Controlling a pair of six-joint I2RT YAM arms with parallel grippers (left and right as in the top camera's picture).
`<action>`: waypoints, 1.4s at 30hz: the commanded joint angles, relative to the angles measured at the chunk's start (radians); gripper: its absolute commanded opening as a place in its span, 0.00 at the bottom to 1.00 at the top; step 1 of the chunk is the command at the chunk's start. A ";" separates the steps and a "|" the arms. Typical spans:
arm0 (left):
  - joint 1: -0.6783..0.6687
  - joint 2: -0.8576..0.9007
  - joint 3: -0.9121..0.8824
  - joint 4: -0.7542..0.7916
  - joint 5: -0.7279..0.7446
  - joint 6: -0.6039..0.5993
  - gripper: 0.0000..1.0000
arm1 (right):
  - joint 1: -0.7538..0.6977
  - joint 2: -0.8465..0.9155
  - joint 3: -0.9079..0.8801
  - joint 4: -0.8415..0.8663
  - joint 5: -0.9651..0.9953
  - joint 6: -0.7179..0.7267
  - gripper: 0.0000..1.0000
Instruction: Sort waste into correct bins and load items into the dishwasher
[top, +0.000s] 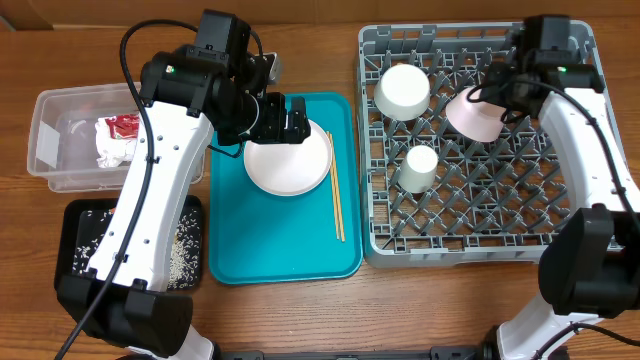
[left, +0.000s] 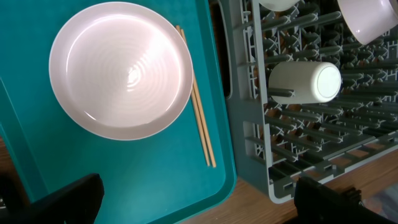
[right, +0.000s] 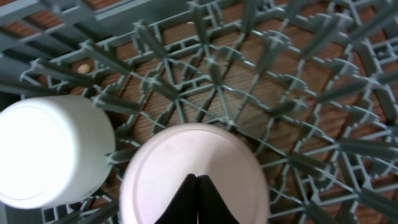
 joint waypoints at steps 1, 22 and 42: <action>-0.007 -0.011 0.016 -0.002 -0.004 0.008 1.00 | -0.004 -0.025 -0.026 -0.007 -0.036 0.029 0.04; -0.007 -0.011 0.016 -0.002 -0.004 0.008 1.00 | -0.001 -0.055 -0.063 -0.244 -0.235 -0.001 0.04; -0.007 -0.011 0.016 -0.002 -0.004 0.008 0.99 | 0.017 -0.122 0.041 -0.196 -0.255 0.003 0.04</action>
